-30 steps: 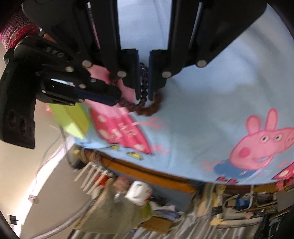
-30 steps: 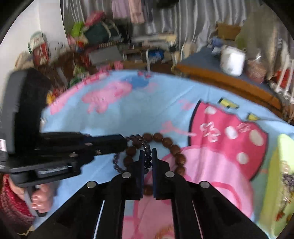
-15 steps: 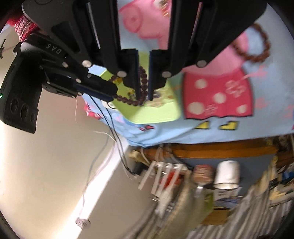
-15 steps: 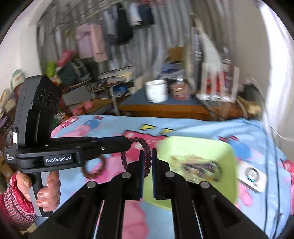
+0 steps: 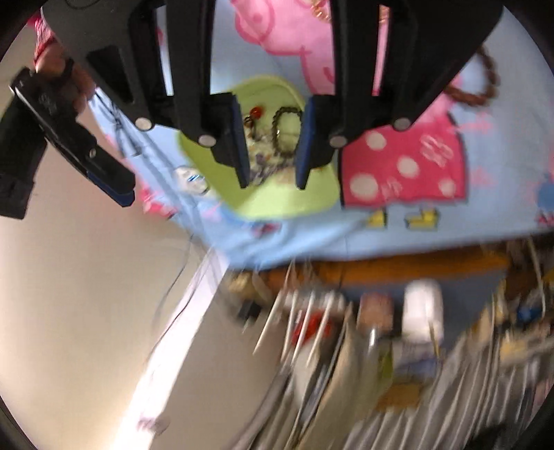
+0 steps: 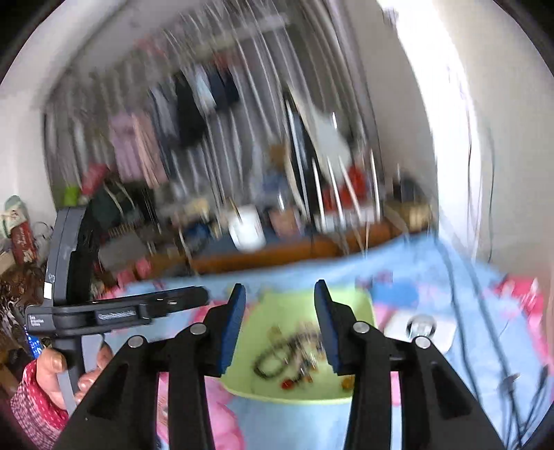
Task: Organize jewelry
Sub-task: 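Carry the brown bracelet over the basket and open both grippers, then grasp the amber bead bracelet with both grippers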
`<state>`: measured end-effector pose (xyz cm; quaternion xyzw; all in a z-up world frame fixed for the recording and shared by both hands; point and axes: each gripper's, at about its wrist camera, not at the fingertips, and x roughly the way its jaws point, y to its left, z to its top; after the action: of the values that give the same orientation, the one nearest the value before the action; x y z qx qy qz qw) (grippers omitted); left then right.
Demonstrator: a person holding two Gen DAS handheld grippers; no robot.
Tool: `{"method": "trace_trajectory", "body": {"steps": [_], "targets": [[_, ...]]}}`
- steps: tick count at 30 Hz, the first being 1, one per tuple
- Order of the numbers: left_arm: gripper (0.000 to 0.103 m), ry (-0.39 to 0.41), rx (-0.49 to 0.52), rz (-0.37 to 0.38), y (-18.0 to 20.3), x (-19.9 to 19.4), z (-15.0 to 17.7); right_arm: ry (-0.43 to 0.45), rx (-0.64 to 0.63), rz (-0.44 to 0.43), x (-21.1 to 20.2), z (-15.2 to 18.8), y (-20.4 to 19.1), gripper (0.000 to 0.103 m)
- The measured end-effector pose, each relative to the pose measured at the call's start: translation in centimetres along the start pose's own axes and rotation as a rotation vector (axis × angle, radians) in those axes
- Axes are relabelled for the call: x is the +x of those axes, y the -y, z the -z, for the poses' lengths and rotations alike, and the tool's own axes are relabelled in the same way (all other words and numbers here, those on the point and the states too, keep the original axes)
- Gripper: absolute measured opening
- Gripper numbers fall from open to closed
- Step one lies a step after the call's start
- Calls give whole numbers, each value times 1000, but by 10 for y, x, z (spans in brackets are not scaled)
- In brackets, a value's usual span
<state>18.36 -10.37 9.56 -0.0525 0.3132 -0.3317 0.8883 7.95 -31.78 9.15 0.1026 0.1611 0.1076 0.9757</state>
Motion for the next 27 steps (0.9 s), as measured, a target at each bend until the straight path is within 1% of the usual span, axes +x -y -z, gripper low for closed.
{"method": "trace_trajectory", "body": {"steps": [1,2,3,4,5,7,8,10,11,12,14,17,18,19,20,22,26,27], "targets": [[25,51,22,-9,0,-24,3,39,-12,-23,-15,3,-8,9],[25,77,35,-21,0,-37,5,53,-21,-48,-23,9,-15,9],[25,103,45,-45,-6,-56,13,46,-28,-71,-27,16,-20,9],[25,108,44,-66,-12,-65,19,22,-34,-90,-26,26,-26,9],[25,98,38,-99,-23,-72,30,-26,-36,-107,-21,39,-32,5],[25,59,25,-152,-39,-75,50,-132,-24,-138,-4,65,-39,0],[25,31,17,-171,-47,-74,61,-200,-14,-156,6,83,-44,0],[25,-22,-20,-169,-63,-70,83,-293,8,-173,20,106,-51,0],[25,-45,-45,-159,-69,-67,90,-356,26,-189,31,119,-55,0],[25,-91,-86,-135,-77,-60,102,-388,23,-197,37,124,-59,0],[25,-147,-99,-132,-80,-49,117,-428,-26,-188,42,130,-76,0],[25,-192,-62,-135,-73,-37,127,-457,-86,-182,53,126,-90,0],[27,-206,-39,-144,-69,-32,130,-463,-106,-175,56,123,-94,0],[31,-216,-20,-165,-66,-26,132,-471,-125,-169,61,122,-98,0],[38,-223,5,-203,-63,-23,135,-482,-145,-163,66,122,-103,0],[39,-230,28,-238,-60,-16,138,-498,-177,-158,74,124,-111,0],[39,-261,35,-251,-62,-8,147,-549,-230,-155,94,132,-118,0],[34,-249,50,-259,-61,-8,149,-561,-238,-150,102,133,-114,0]]}}
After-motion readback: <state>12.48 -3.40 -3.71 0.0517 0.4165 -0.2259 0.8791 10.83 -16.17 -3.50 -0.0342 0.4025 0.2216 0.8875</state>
